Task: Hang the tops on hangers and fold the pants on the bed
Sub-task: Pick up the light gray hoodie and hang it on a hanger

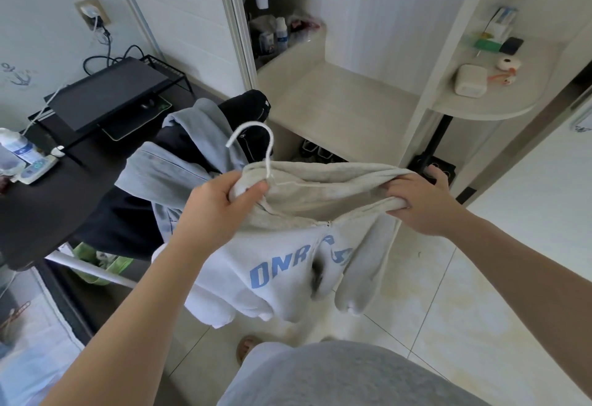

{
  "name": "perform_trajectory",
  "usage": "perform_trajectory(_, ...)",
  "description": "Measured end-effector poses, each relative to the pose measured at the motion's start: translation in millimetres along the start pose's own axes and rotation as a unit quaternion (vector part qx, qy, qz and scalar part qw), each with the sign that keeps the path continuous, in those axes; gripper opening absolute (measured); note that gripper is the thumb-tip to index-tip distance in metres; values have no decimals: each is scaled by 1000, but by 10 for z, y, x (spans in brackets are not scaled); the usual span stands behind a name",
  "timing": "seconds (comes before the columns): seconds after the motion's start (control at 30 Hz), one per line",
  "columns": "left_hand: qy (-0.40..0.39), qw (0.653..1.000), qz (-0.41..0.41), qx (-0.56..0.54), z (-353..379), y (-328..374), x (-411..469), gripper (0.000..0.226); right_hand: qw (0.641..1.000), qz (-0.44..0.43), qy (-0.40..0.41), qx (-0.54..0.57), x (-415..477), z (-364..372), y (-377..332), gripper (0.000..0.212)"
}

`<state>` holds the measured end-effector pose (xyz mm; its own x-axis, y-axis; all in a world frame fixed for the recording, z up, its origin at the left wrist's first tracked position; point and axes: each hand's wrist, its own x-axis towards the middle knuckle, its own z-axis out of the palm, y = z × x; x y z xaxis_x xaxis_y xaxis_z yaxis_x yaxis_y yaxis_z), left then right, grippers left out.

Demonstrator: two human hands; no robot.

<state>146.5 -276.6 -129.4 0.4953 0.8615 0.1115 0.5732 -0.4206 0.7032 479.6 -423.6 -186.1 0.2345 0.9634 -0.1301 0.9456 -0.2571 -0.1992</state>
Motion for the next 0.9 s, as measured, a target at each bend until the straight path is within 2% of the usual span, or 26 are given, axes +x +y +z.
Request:
perform_trajectory(0.1,-62,996,-9,59,115,28,-15,45,1000,3,4,26,-11,-113,-123,14)
perform_trajectory(0.2,-116,992,8,58,304,198,-25,40,997,-38,-5,60,23,-264,-462,12)
perform_trajectory(0.27,-112,992,20,47,388,349,5,42,993,-87,-16,82,39,-355,-741,10)
perform_trajectory(0.4,-80,997,19,4,294,434,57,45,973,-107,20,204,-50,-573,-990,4)
perform_trajectory(0.53,-121,991,44,20,353,471,-7,37,949,-134,9,286,-127,-694,-1119,9)
perform_trajectory(0.63,-141,987,19,-72,348,467,13,38,939,-134,-15,315,-92,-785,-1144,9)
perform_trajectory(0.73,-167,974,-8,-155,321,470,28,35,950,-111,-64,283,-57,-787,-1109,12)
perform_trajectory(0.8,-155,978,-10,-137,376,487,55,32,952,-100,-84,277,-66,-760,-1112,21)
perform_trajectory(0.9,-83,996,-26,-36,367,433,158,36,918,-84,-133,363,-100,-789,-1003,37)
